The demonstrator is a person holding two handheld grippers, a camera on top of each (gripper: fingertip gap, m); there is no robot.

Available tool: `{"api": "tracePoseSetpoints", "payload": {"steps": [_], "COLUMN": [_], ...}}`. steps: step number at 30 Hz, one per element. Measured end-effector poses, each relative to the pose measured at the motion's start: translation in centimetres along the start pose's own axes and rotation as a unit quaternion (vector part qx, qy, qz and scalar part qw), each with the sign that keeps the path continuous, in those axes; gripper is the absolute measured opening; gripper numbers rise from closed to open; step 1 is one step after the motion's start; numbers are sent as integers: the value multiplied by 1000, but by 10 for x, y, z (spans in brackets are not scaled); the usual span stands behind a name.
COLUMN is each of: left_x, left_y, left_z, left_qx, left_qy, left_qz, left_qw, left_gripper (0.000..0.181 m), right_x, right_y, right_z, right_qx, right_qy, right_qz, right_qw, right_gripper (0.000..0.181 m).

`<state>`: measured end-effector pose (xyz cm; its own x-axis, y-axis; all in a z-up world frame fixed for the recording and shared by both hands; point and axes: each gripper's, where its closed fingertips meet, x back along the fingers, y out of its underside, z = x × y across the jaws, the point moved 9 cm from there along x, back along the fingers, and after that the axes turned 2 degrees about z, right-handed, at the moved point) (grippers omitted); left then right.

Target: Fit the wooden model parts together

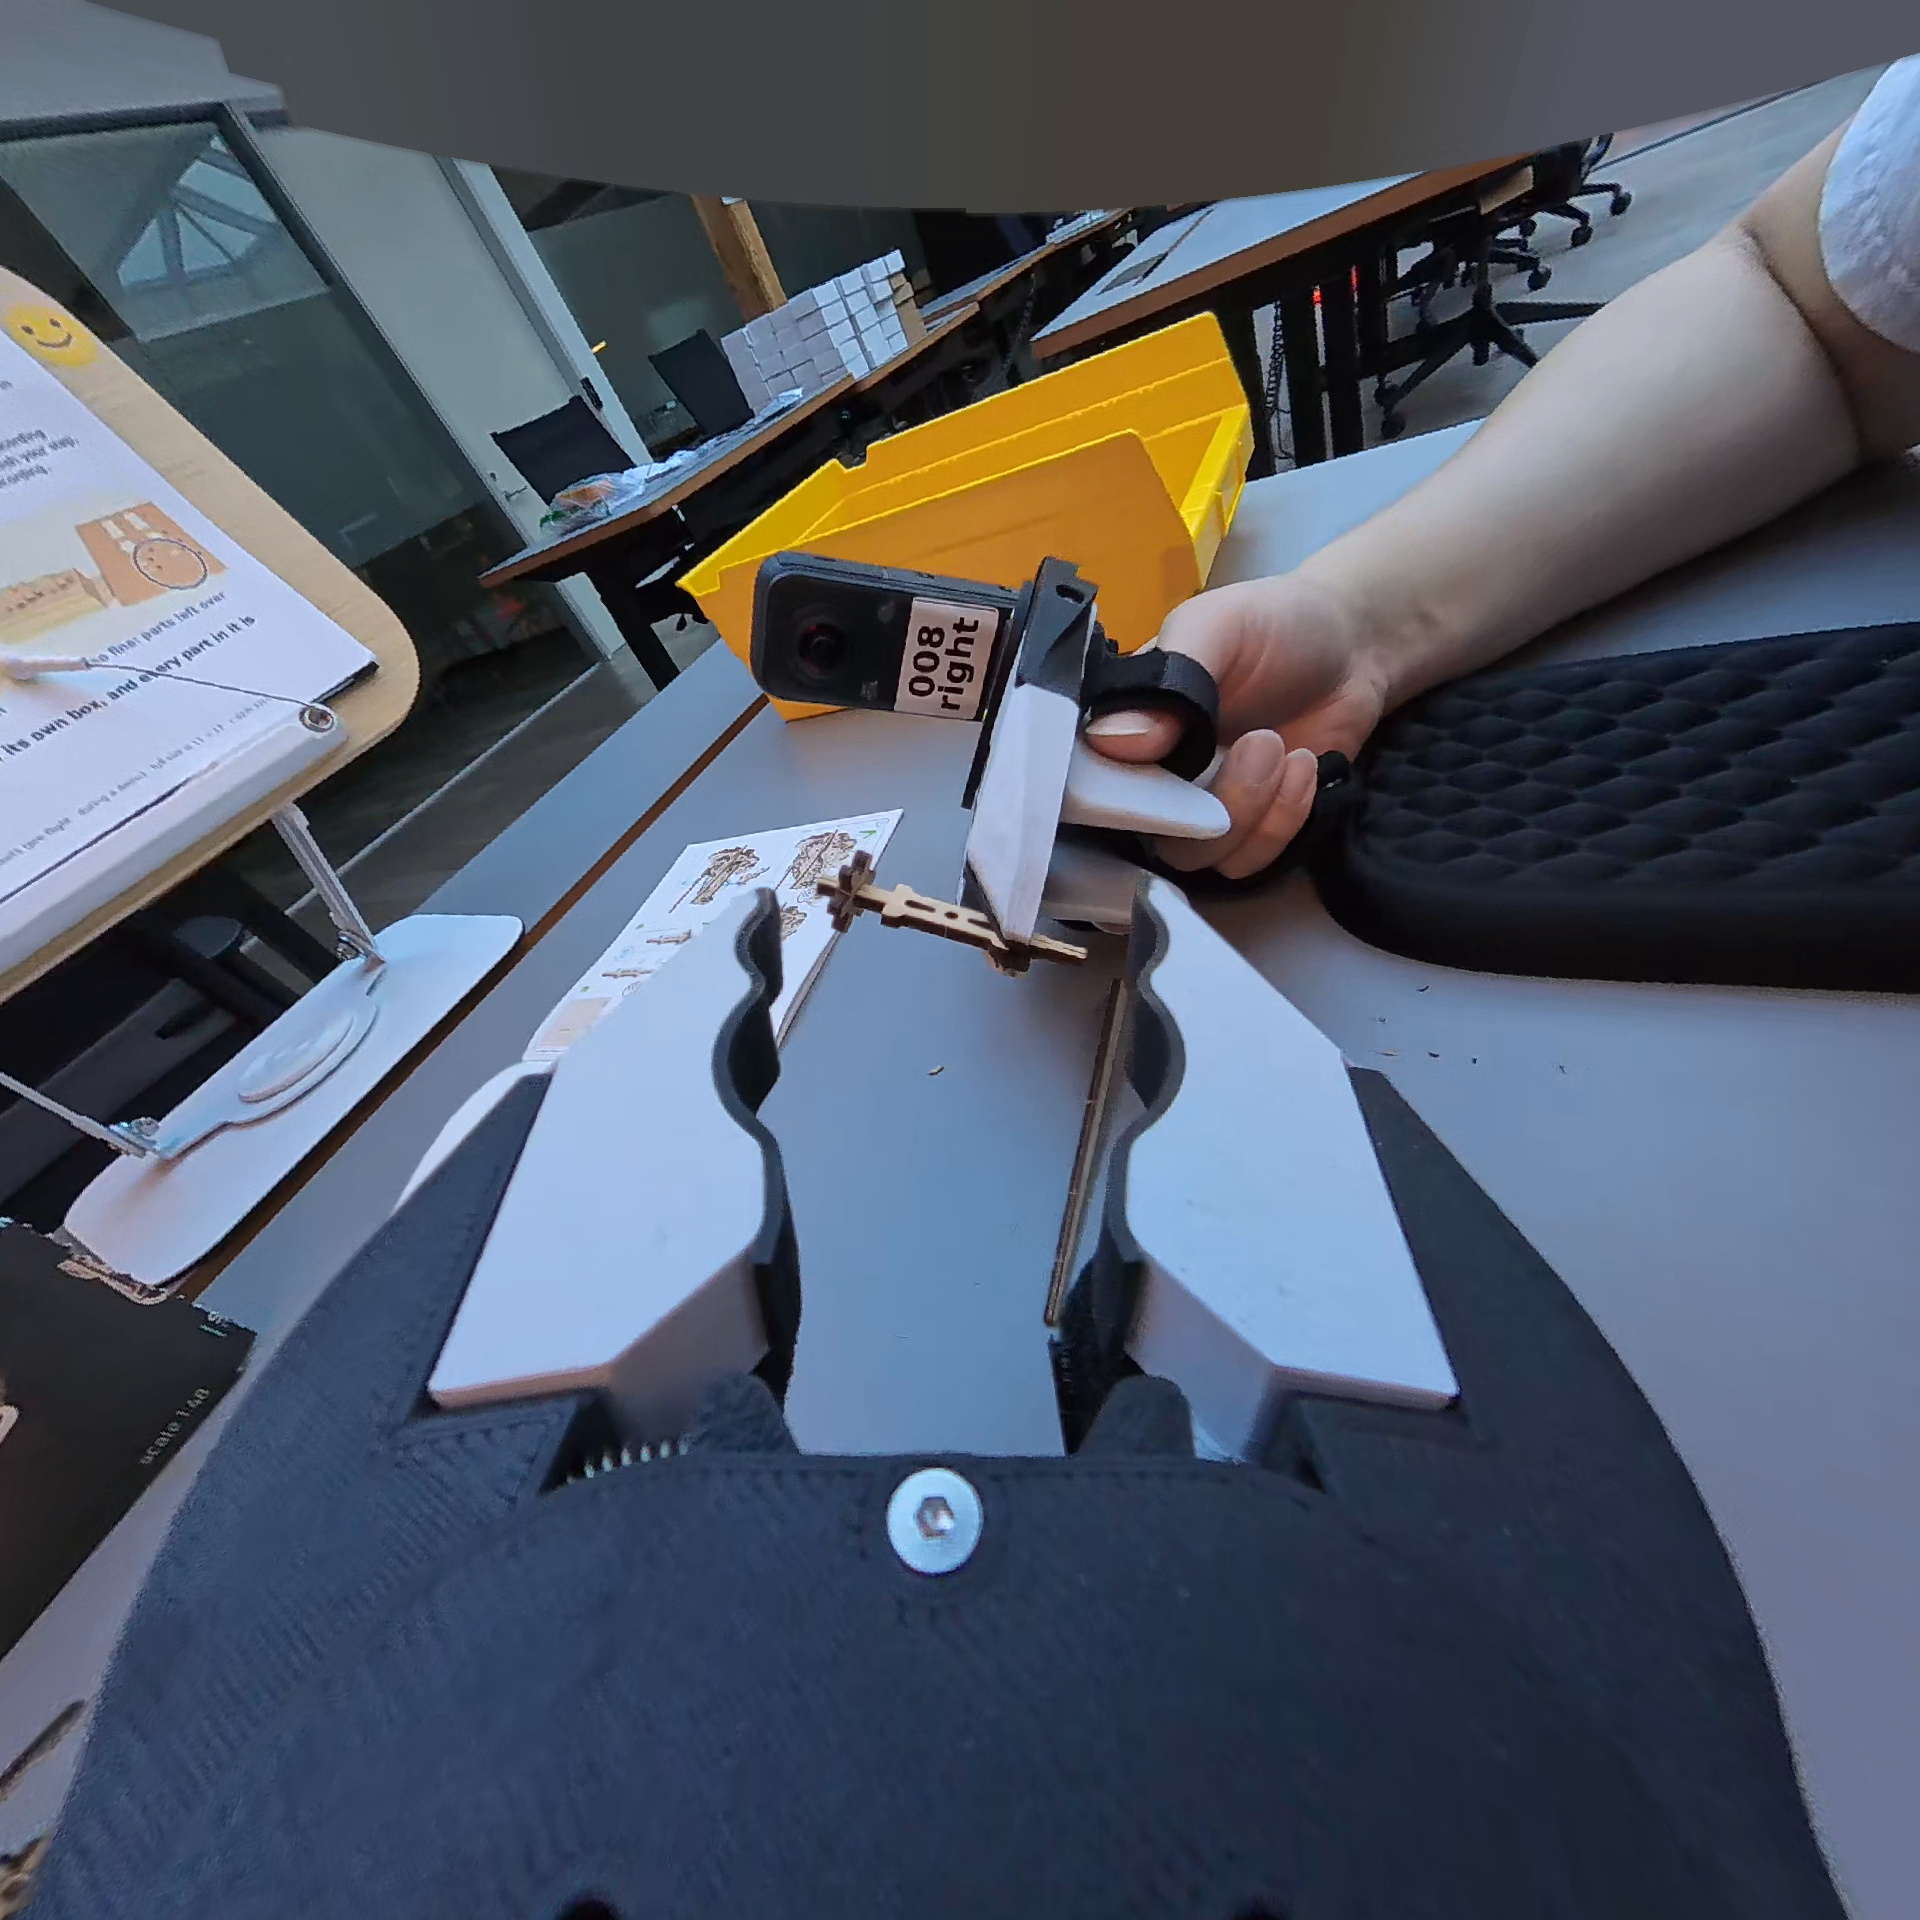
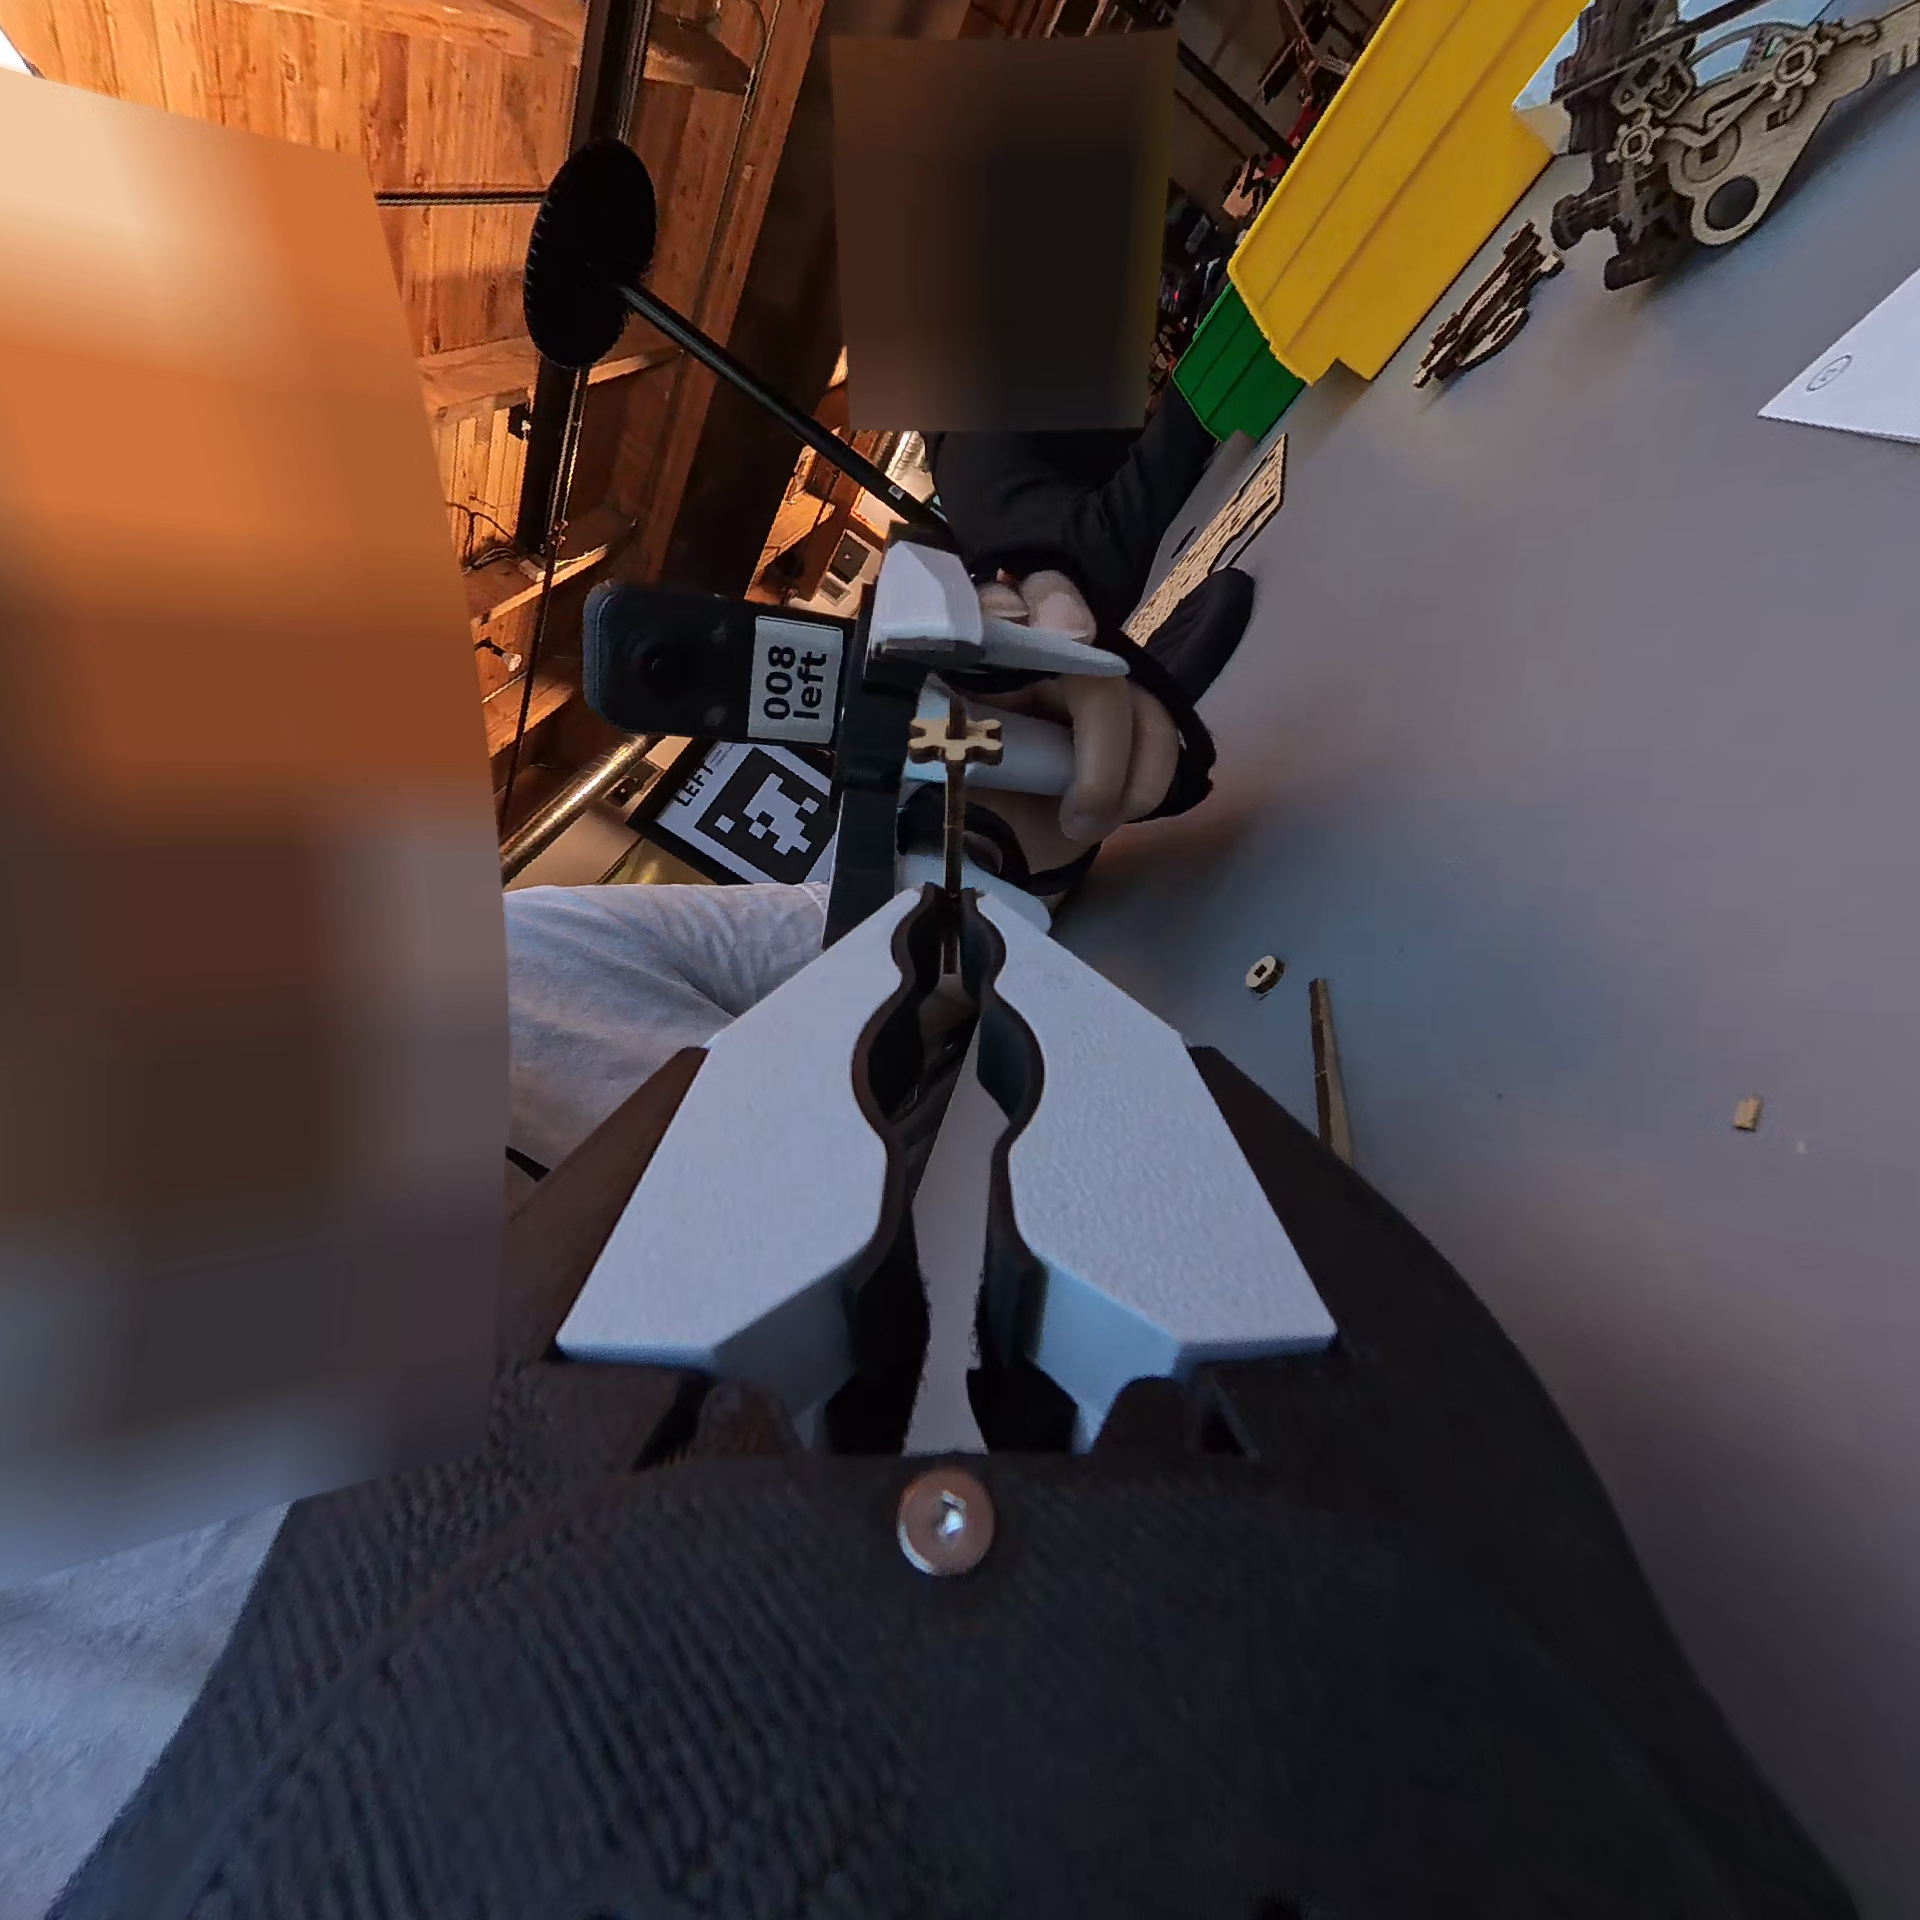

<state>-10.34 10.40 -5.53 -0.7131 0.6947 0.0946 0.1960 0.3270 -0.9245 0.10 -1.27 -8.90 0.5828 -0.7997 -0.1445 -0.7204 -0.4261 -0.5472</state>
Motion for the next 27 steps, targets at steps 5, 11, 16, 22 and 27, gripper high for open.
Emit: {"api": "tracePoseSetpoints", "payload": {"steps": [5,11,16,22,27], "left_x": [0,-2,-2,-3,-2], "left_y": [-1,2,3,5,1], "left_z": [3,7,6,8,7], "left_qx": [-44,-69,-61,-80,-58], "left_qy": [-12,-10,-8,-9,-7], "left_qz": [-12,-30,-28,-29,-11], "left_qw": [999,997,998,996,998], "left_gripper": [61,52,48,48,48], "right_x": [-1,-2,-1,-1,0], "right_y": [1,2,2,2,-4], "right_z": [1,2,3,3,-7], "right_qx": [-12,-32,-36,-27,58], "right_qy": [0,-8,-9,-3,8], "right_qz": [-5,-10,-7,-15,-38], "right_qw": [1000,999,999,1000,998], "right_gripper": [0,0,0,0,6]}}
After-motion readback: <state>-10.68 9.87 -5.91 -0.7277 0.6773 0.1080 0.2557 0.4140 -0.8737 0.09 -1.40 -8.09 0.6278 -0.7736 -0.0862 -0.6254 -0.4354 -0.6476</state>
